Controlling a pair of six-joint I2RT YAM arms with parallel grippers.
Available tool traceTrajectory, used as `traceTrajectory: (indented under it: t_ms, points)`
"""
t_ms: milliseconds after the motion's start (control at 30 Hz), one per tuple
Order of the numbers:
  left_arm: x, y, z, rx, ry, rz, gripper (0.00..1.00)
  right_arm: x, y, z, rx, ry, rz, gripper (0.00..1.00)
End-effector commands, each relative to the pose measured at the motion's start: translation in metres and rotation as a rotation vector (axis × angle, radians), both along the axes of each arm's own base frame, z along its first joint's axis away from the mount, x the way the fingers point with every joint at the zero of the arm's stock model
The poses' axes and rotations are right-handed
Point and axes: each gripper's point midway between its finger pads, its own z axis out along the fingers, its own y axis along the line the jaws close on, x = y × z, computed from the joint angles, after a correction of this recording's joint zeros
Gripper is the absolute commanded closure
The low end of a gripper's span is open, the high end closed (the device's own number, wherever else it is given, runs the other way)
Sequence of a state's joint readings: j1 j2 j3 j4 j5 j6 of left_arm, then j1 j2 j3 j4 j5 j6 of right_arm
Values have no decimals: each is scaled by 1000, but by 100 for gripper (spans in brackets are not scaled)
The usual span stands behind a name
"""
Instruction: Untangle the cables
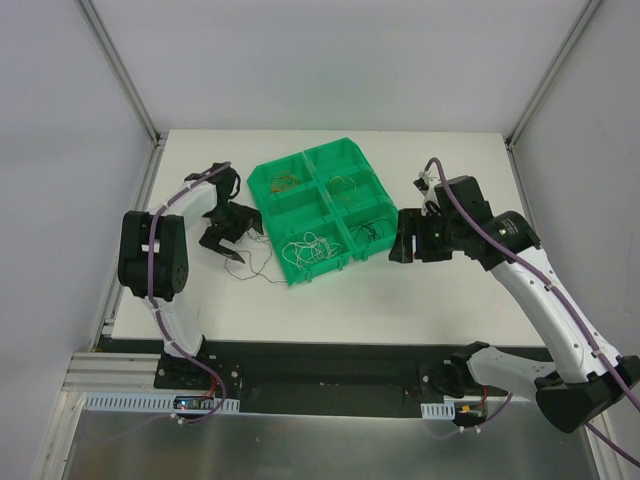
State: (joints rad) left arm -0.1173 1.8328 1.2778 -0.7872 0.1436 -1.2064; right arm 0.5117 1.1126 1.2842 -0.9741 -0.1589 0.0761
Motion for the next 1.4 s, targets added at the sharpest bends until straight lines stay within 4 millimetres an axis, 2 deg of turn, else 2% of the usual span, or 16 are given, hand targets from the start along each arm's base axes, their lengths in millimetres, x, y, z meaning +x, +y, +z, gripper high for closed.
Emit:
traceTrajectory:
  t_ms: [0, 167, 367, 500, 567, 600, 633, 767, 867, 933, 1000, 1100, 1200, 1367]
  points:
    - [-3, -7, -8, 22, 53, 40, 2, 1, -4, 6, -1, -20, -14, 34]
    - [0, -10, -24, 45, 26, 30, 10, 3, -4, 7, -2, -23, -13, 34]
    - [5, 1, -38, 95, -67, 40, 35, 0, -4, 7, 2, -23, -12, 34]
    - [4, 2, -42, 89, -86, -9, 67, 0, -4, 8, 4, -25, -11, 34]
    - [5, 6, -36, 111, -113, -32, 93, -1, -5, 9, 4, -29, -12, 34]
    - [6, 8, -32, 121, -128, -44, 99, -1, -5, 10, 5, -31, -12, 34]
    - [6, 10, -28, 123, -143, -56, 100, -1, -6, 9, 2, -32, -12, 34]
    - [3, 15, 0, 125, -228, -108, 100, -2, -6, 11, 6, -38, -14, 34]
    - [7, 14, 32, 120, -336, -184, 100, -1, -6, 12, 9, -42, -15, 34]
    - [13, 9, 61, 106, -440, -273, 100, -1, -6, 11, 7, -39, -15, 34]
    - [26, 4, 97, 115, -600, -384, 100, -1, -5, 11, 11, -39, -14, 34]
    - [44, 11, 141, 217, -768, -465, 100, 0, -3, 10, 17, -33, -12, 34]
    - [68, 14, 170, 281, -879, -500, 100, 0, -1, 10, 27, -27, -5, 34]
    - [116, 6, 196, 355, -1018, -486, 100, -2, -2, 14, 24, -26, -5, 34]
